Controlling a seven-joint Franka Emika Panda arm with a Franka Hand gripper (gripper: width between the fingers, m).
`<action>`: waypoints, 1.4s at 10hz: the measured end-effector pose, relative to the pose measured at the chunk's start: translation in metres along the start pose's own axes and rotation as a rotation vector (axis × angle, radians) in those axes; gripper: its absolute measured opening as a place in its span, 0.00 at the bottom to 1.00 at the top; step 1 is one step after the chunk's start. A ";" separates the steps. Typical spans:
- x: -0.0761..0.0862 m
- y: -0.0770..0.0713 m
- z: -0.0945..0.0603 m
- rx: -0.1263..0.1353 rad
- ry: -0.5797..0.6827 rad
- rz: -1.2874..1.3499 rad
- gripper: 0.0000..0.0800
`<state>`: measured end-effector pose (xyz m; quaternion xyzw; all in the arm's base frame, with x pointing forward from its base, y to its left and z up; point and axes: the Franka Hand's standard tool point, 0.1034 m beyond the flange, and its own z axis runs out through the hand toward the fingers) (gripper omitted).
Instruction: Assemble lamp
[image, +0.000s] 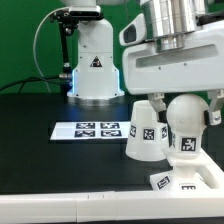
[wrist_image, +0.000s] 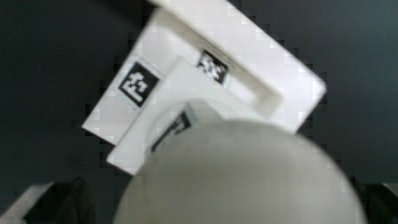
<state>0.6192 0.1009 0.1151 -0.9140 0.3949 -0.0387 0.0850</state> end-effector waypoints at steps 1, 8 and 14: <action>0.003 -0.002 -0.004 -0.022 0.004 -0.238 0.87; 0.011 0.002 -0.004 -0.067 -0.042 -0.931 0.87; 0.011 0.003 -0.002 -0.095 -0.035 -1.272 0.74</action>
Offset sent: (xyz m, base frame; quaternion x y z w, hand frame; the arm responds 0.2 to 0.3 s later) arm 0.0000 0.0000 0.0000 0.0000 0.0000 -0.1938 0.9810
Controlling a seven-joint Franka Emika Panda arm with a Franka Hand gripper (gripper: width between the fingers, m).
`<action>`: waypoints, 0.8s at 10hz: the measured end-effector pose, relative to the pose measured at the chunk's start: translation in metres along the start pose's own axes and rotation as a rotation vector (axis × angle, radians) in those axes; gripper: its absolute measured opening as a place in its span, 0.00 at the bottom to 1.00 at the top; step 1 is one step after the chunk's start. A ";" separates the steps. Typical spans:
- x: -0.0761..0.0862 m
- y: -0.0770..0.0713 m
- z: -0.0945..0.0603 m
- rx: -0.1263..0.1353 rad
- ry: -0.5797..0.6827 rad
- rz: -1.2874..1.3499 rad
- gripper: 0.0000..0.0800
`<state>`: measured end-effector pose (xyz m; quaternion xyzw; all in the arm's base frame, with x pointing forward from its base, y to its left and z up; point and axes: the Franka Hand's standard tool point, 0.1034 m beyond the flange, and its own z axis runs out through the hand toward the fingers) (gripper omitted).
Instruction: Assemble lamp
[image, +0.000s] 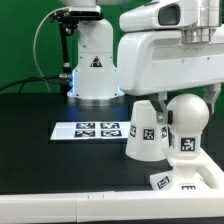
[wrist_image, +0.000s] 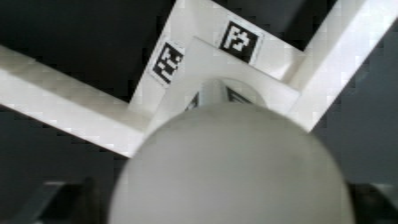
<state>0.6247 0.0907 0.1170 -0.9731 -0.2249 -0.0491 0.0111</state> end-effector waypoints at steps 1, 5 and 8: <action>0.000 0.000 0.000 0.000 0.000 0.001 0.72; 0.008 0.002 -0.001 -0.044 0.084 0.518 0.72; 0.005 0.005 0.000 -0.012 0.126 0.962 0.72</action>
Offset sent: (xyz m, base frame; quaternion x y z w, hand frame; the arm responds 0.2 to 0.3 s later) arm -0.0004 0.0010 -0.0009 -0.0757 0.0497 0.3236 0.9419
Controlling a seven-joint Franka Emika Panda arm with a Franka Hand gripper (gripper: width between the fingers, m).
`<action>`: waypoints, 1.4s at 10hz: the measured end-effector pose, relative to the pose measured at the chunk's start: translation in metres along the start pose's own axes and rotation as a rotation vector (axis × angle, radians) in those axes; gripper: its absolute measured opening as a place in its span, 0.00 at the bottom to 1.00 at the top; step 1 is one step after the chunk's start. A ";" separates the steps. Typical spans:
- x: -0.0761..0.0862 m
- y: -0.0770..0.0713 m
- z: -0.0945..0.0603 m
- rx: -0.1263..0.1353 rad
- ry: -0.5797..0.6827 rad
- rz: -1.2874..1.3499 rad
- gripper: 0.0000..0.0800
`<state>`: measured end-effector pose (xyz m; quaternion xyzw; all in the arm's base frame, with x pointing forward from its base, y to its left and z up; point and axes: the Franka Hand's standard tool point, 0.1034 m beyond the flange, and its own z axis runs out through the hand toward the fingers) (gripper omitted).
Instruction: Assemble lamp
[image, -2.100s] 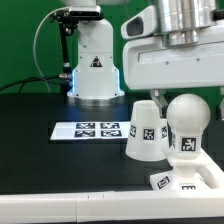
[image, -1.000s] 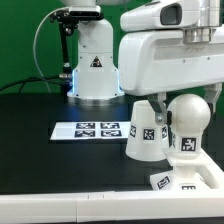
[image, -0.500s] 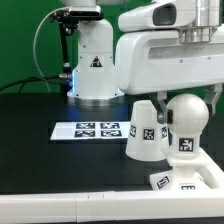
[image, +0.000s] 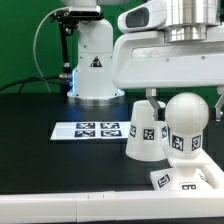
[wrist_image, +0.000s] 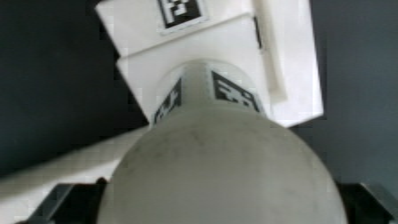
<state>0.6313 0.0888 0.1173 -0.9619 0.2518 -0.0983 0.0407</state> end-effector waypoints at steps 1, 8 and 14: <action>0.002 0.001 -0.001 0.006 -0.001 0.044 0.72; -0.014 -0.003 0.006 0.040 -0.022 0.801 0.72; -0.013 -0.003 0.006 0.072 -0.053 1.078 0.82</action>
Offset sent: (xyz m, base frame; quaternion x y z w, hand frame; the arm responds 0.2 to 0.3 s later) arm 0.0000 0.0000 0.0000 0.0000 0.0000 0.1296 0.9916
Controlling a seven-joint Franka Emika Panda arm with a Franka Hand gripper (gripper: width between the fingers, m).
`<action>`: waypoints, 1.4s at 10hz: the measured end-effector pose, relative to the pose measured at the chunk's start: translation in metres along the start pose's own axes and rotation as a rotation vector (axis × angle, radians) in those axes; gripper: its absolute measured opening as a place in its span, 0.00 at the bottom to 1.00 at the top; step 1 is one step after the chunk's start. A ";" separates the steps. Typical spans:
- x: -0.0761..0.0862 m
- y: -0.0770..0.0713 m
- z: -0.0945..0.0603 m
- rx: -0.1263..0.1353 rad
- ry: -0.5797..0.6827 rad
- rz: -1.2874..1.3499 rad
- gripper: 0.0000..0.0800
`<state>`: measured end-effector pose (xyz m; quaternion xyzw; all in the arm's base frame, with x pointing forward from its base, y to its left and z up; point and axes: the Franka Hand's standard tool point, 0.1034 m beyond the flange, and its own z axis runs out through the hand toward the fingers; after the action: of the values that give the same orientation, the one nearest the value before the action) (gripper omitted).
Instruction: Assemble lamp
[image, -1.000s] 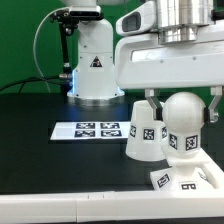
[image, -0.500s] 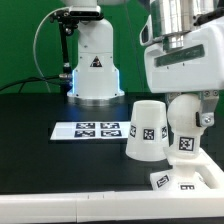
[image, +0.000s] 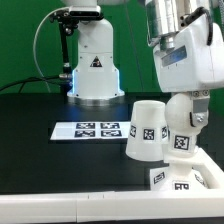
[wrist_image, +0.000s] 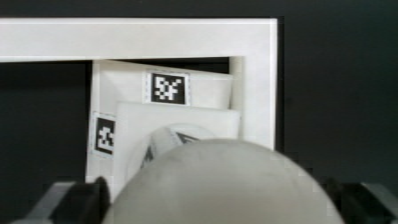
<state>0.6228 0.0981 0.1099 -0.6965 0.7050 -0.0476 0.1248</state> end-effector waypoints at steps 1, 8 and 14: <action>0.000 0.000 0.000 0.000 0.000 -0.001 0.86; -0.010 -0.001 -0.043 -0.081 -0.084 -0.225 0.87; -0.014 0.015 -0.063 -0.103 -0.135 -0.514 0.87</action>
Offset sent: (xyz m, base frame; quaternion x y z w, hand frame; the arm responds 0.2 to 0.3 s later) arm -0.0119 0.0013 0.0459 -0.0443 -0.0452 -0.1194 0.9908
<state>0.5928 0.1060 0.1690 -0.8598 0.4965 0.0045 0.1196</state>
